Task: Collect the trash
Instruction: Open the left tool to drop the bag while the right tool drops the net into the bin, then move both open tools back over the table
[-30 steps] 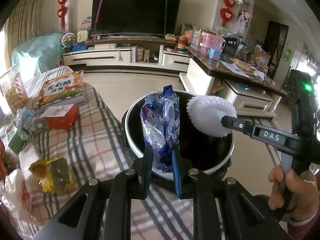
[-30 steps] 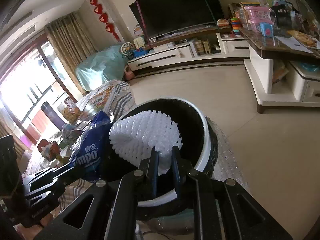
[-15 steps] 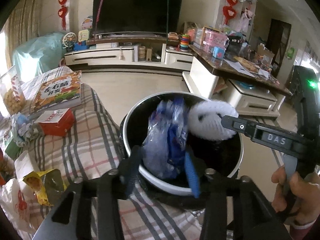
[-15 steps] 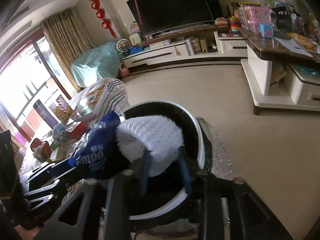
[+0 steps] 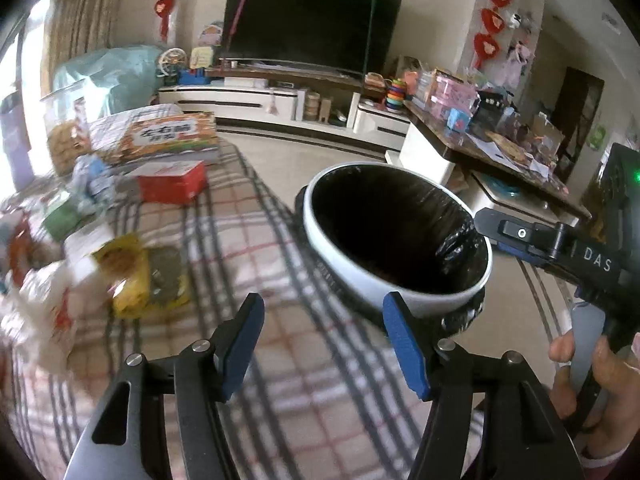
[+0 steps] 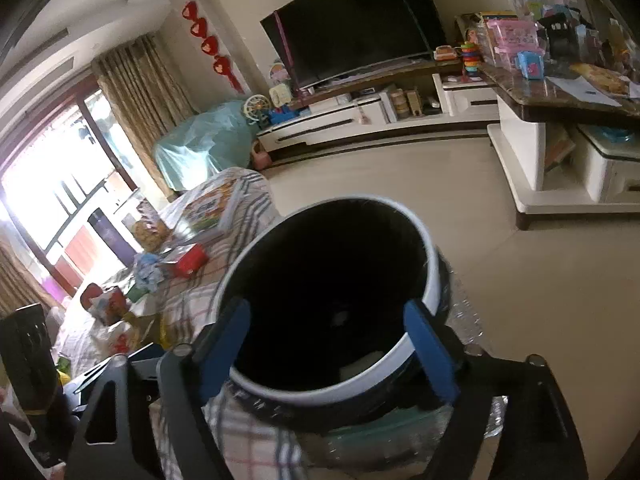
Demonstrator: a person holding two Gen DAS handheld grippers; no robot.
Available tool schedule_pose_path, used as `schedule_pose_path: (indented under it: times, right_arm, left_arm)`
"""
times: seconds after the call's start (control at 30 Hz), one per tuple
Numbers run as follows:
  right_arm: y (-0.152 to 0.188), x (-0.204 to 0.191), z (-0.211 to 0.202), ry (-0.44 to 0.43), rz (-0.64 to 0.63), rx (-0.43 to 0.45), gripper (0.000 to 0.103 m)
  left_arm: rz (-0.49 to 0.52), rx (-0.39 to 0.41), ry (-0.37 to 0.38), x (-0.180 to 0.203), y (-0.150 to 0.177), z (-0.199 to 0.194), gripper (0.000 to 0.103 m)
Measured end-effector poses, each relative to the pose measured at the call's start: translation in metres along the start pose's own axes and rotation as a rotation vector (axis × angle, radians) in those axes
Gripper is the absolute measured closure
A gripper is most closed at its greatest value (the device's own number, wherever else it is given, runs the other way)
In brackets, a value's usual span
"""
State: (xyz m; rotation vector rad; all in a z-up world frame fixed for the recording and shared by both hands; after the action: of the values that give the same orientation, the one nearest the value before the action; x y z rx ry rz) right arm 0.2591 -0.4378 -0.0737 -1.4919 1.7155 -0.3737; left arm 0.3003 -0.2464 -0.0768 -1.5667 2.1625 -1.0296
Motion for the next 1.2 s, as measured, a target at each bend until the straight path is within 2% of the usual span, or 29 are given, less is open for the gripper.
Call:
schedule_pose_path:
  times: [0.13,0.37,0.87,1.0,1.2]
  right_arm:
    - [0.015,-0.018,-0.001,-0.031,-0.005,-0.009,0.012]
    - [0.042,-0.053,0.001,-0.082,-0.027,-0.036,0.009]
    - [0.083,-0.125,0.019,-0.176,-0.103,-0.113,0.009]
    - [0.089,-0.141,0.025,-0.19,-0.127,-0.13,0.009]
    - [0.09,-0.164,0.038,-0.205,-0.178,-0.14,0.009]
  left_arm:
    - [-0.006,0.021,-0.032,-0.014,0.019,-0.024,0.041]
    - [-0.08,0.036,-0.077,-0.048,0.049,-0.062,0.04]
    - [-0.235,0.051,-0.182,-0.108,0.095,-0.124,0.04]
    - [-0.255,0.05,-0.201,-0.114,0.094,-0.129,0.04]
    - [-0.273,0.06,-0.216,-0.125,0.089,-0.135,0.028]
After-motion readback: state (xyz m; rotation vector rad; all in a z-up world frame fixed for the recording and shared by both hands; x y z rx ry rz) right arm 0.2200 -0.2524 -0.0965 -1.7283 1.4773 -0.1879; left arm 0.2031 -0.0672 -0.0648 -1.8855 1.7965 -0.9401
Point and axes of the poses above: each gripper's, at about its wrist camera, not at the fingertips, and z roughly the way its jaws point, x to its right, y to its underside, the point moved 8 cm from there along z, roughly the way its jaws point, and after that the axes turned 3 degrees about -x, right-handed, at the moved point
